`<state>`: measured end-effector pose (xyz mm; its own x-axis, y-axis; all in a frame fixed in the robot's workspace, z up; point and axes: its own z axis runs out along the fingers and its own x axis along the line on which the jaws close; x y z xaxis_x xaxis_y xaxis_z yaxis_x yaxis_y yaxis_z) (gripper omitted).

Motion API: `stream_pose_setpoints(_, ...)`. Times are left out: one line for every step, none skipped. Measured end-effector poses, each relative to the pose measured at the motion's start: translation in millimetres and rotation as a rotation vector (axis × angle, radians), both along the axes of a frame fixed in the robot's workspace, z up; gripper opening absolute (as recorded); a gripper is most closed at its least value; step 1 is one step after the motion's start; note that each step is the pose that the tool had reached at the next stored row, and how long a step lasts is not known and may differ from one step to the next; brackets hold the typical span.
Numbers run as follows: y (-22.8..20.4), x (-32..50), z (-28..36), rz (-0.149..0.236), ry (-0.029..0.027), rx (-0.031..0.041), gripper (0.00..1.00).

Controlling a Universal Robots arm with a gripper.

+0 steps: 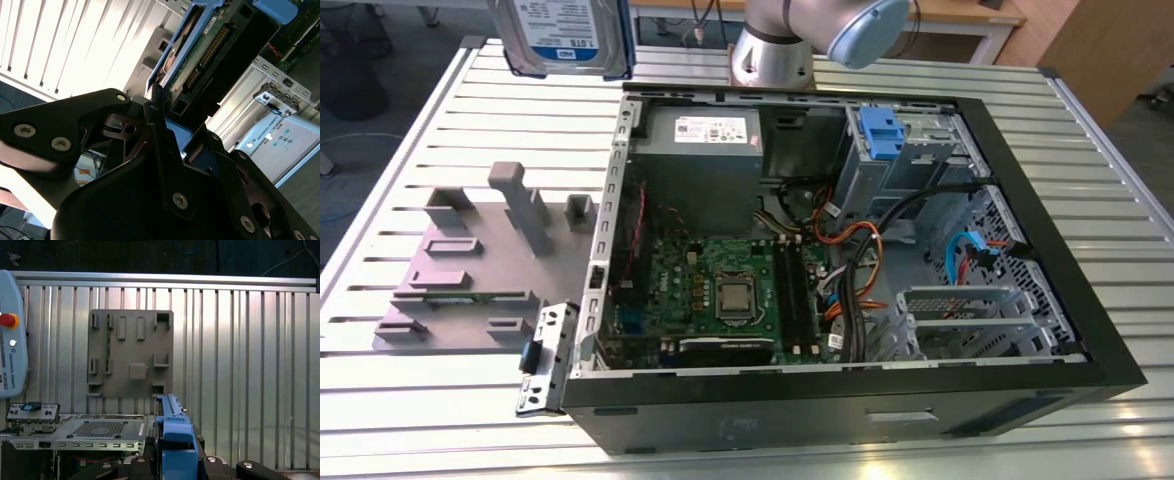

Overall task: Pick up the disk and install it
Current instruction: 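Pick up the disk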

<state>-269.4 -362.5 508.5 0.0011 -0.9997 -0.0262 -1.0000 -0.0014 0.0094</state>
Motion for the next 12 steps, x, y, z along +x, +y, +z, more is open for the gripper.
stream_pose_setpoints(0.0, 0.3, 0.0, 0.0, 0.0001, -0.0001, 0.37)
stream_pose_setpoints(0.0, 0.4, 0.0, 0.0, 0.0001, -0.0001, 0.37)
stream_pose_setpoints(0.0, 0.7, 0.0, 0.0, 0.0001, -0.0001, 0.37)
stream_pose_setpoints(0.0, 1.0, 0.0, 0.0, 0.0, 0.0, 0.37)
stream_pose_setpoints(0.0, 1.0, -0.1, 0.0, 0.0, 0.0, 0.37)
stream_pose_setpoints(0.0, 1.2, -0.1, 0.0, 0.0, 0.0, 0.37)
stream_pose_setpoints(0.0, 1.4, 0.0, 0.0, 0.0001, -0.0001, 0.37)
stream_pose_setpoints(0.0, 1.6, 0.0, 0.0, 0.0001, -0.0001, 0.37)
stream_pose_setpoints(0.0, 1.8, -0.1, 0.0, 0.0001, -0.0001, 0.37)
stream_pose_setpoints(0.0, 1.9, -0.1, 0.0, 0.0001, -0.0001, 0.37)
stream_pose_setpoints(0.0, 2.1, -0.1, 0.0, 0.0, 0.0, 0.37)
stream_pose_setpoints(0.0, 2.3, -0.1, 0.0, 0.0, 0.0, 0.37)
